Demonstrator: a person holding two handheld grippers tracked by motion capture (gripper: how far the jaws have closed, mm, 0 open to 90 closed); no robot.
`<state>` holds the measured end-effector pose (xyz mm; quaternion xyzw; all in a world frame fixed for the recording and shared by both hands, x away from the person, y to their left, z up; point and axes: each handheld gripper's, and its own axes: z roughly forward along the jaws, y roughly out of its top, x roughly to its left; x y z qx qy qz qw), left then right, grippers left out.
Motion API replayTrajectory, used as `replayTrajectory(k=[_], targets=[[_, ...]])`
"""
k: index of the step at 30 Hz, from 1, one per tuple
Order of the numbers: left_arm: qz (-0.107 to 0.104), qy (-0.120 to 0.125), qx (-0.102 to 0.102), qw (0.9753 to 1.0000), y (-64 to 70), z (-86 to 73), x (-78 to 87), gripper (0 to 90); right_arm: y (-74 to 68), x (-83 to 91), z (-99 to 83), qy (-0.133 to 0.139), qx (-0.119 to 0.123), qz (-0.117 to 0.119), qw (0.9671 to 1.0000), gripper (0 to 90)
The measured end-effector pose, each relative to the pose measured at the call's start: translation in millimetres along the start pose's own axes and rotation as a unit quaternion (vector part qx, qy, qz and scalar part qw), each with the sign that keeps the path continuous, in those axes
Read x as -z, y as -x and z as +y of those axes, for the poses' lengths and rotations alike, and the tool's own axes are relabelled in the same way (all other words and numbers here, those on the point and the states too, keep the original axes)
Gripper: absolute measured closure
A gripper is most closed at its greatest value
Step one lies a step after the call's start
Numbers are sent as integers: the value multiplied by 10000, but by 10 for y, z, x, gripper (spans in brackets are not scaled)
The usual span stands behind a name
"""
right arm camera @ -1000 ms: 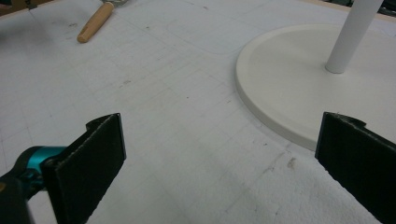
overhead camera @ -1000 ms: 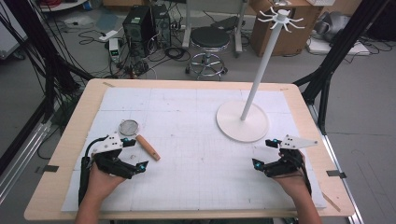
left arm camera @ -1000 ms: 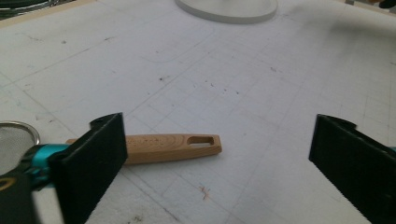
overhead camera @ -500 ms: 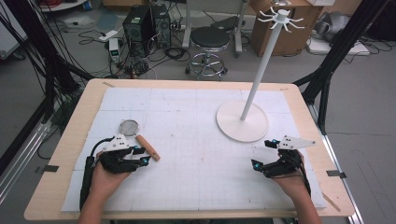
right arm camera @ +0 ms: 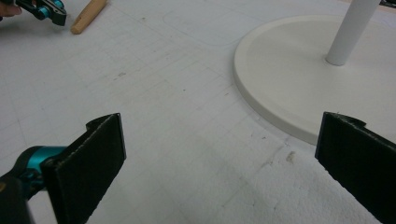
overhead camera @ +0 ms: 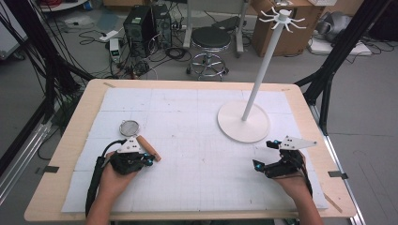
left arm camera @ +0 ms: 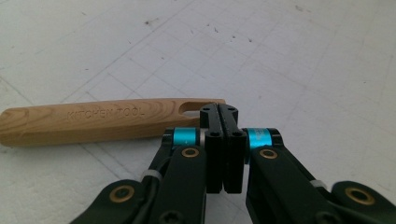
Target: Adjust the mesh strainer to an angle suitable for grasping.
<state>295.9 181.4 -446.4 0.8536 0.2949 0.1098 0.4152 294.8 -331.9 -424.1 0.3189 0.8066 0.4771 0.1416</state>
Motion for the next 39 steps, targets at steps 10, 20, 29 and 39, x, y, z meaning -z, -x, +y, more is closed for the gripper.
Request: replayTrajectory(k=[10,20,29,39], targets=[[136,-160,-142,9997,43,66,-164,898,-6,-5,3,-3,6,9,10000,5],[101,-92,-82,9999,39,137,-296,898,-5,1,5,19,-9,14,10000,5],[108,41,138,9998,-24,157,-357,898,-2,-7,6,-6,10,15,10000,5],[135,-112,81,9998,-31,326,-516,898,0,-5,3,-17,-16,9,10000,5]])
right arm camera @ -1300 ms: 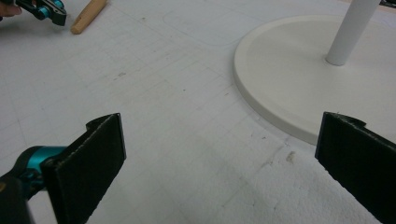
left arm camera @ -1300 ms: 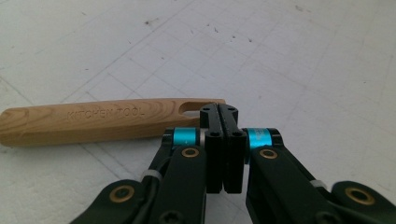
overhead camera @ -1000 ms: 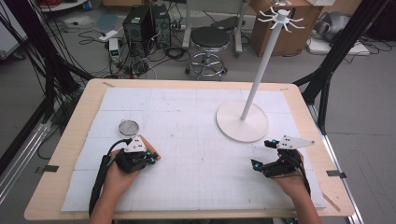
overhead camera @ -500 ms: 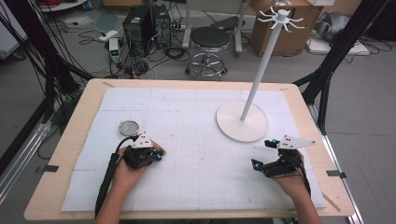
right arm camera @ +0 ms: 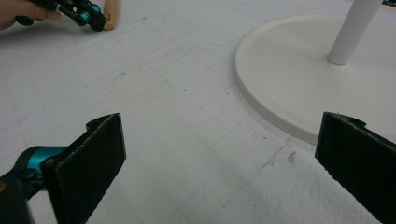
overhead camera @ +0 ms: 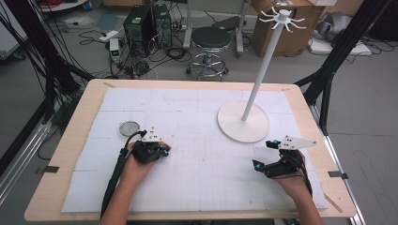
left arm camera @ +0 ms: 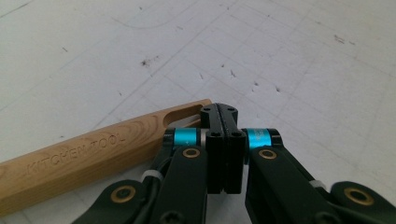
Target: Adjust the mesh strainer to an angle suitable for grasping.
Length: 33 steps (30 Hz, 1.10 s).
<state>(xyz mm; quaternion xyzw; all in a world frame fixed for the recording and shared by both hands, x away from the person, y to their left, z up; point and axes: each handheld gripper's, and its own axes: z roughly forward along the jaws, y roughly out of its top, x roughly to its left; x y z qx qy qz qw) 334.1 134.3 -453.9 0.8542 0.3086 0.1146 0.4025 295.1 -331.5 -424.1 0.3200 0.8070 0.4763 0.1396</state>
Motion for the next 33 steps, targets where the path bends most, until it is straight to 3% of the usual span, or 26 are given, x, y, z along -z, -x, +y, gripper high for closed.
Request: replayTrajectory(k=[8,11,16,22,23,25,26,28,33], targets=[[-1,130,241,9996,-51,0,-36,898,-9,-33,1,-71,24,8,10000,5],[64,16,129,9999,-35,43,-41,898,-9,-32,0,-76,32,0,10000,5],[15,82,-9,10000,25,80,47,884,-5,-14,-2,-53,9,11,10000,5],[-117,463,46,9988,65,33,300,778,-14,-18,2,-40,31,26,10000,5],[-203,648,120,9976,53,5,390,740,-16,-20,3,-38,27,26,10000,5],[-238,738,142,9969,44,-8,435,720,-16,-20,5,-36,39,27,10000,5],[-291,853,182,9958,37,-19,478,651,-18,-17,7,-17,35,37,10000,5],[-405,1127,195,9926,9,-44,606,611,-17,-14,8,-7,25,43,10000,5],[-477,1257,166,9908,-21,-50,711,502,-16,-15,10,0,15,54,10000,5]])
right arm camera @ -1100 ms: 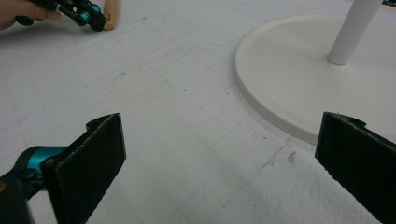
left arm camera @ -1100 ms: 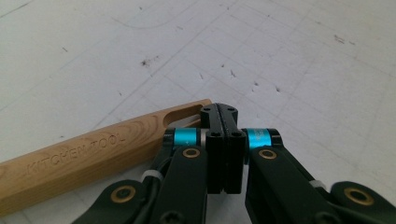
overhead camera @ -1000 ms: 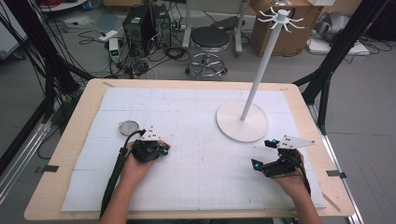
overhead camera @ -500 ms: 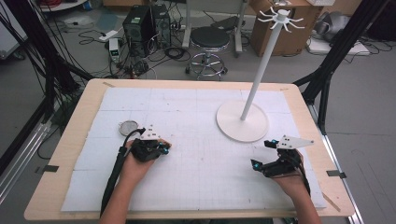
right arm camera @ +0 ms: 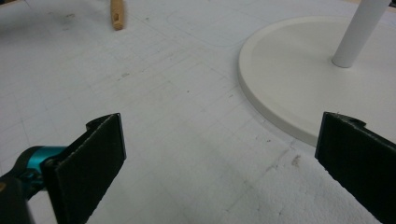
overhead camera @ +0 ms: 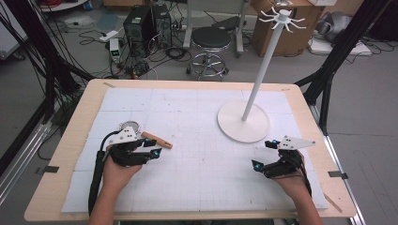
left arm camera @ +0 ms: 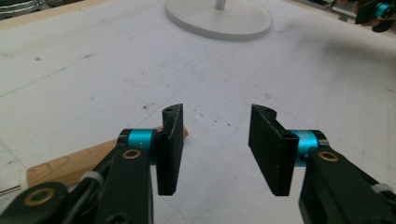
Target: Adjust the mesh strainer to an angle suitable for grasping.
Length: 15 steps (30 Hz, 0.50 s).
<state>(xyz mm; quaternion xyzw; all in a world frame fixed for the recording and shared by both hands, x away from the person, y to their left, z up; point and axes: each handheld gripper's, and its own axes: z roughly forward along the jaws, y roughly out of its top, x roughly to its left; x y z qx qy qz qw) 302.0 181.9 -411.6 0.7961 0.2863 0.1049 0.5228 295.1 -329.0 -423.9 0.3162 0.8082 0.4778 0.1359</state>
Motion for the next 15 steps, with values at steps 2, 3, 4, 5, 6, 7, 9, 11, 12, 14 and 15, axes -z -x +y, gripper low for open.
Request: replayTrajectory(k=[2,3,4,5,6,7,9,11,12,14,15], targets=[[29,39,-32,10000,-6,1,34,463,3,-3,0,8,-10,-2,10000,5],[10,59,-27,10000,-11,-1,48,463,3,-3,0,8,-10,-2,10000,5],[74,65,-32,9999,-19,-3,66,429,9,-7,-1,-6,0,-4,10000,5],[74,65,-32,9999,-19,-3,66,402,9,-9,-2,-16,-7,6,10000,5],[95,54,-13,9999,-26,-5,71,402,9,-9,-2,-16,-7,6,10000,5],[121,32,-11,9999,-33,-5,78,374,10,-11,-3,-18,-4,2,10000,5],[119,56,4,9999,-38,-4,95,346,12,-14,-3,-19,0,-6,10000,5],[115,71,19,9999,-44,0,109,278,12,-19,-7,-32,4,6,10000,5],[114,64,12,9999,-46,4,110,251,12,-20,-8,-41,-2,11,10000,5],[234,15,-24,9997,-41,13,107,206,12,-23,-9,-42,0,10,10000,5],[301,-2,-33,9995,-38,17,105,157,12,-24,-9,-50,0,5,10000,5]])
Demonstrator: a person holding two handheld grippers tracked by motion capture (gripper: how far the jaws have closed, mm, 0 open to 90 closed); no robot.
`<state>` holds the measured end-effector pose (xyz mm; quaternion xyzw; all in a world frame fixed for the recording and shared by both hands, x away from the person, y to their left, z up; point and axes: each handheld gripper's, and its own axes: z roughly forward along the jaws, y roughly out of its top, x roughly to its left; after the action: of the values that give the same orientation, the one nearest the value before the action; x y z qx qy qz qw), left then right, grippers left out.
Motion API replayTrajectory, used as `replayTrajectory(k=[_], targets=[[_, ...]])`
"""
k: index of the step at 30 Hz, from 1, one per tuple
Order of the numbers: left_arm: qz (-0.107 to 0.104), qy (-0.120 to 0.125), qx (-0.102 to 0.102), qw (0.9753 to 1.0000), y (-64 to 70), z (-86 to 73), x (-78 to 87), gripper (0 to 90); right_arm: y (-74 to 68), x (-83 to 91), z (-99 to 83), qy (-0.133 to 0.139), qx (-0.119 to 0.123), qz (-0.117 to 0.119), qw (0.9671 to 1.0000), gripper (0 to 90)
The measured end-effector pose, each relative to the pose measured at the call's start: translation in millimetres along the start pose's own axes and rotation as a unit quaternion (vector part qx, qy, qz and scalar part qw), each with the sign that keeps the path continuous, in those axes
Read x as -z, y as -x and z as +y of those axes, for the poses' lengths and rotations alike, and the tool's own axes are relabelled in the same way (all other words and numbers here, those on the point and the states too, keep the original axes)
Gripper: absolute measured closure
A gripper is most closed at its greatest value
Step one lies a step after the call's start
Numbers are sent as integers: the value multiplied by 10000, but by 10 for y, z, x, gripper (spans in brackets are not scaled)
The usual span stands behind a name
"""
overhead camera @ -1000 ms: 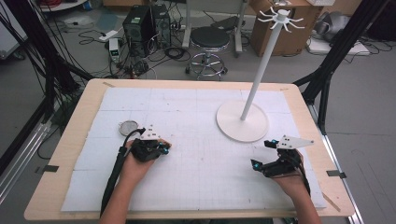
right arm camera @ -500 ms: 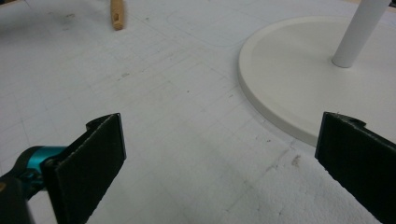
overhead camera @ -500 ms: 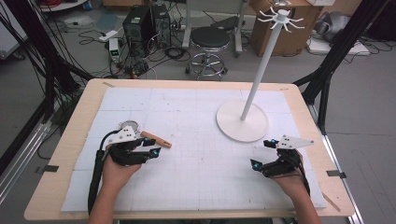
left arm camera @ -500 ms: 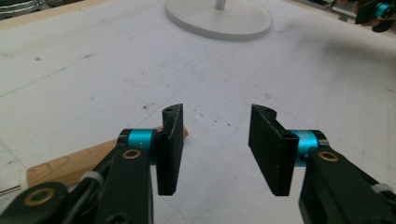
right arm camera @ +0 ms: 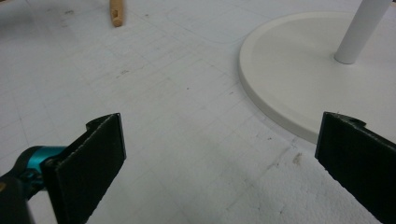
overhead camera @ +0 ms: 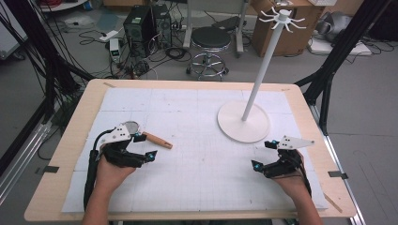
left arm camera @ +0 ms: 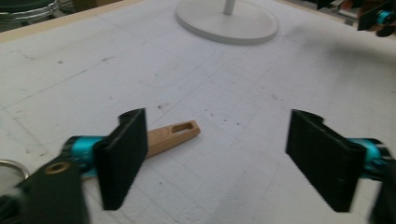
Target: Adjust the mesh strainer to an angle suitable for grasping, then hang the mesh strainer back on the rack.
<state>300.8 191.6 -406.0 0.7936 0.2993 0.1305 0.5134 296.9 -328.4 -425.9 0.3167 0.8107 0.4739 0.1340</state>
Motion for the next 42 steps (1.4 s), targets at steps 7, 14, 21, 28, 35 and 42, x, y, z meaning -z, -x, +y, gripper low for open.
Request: replayTrajectory(k=[7,14,21,28,35,42], targets=[[-20,2,-73,10000,-13,14,19,144,-7,-9,-2,-16,25,10,10000,5],[-12,-106,-155,9998,-27,57,21,136,-1,10,4,55,5,7,10000,5],[45,-598,-333,9976,-77,159,-22,109,1,20,12,86,3,32,10000,5],[215,-1134,-475,9922,-191,261,-111,82,7,34,12,123,-12,41,9999,5],[157,-1682,-682,9833,-287,381,-276,74,9,19,11,75,2,43,10000,5],[67,-2095,-820,9743,-415,416,-440,74,14,9,7,48,-2,41,10000,5]])
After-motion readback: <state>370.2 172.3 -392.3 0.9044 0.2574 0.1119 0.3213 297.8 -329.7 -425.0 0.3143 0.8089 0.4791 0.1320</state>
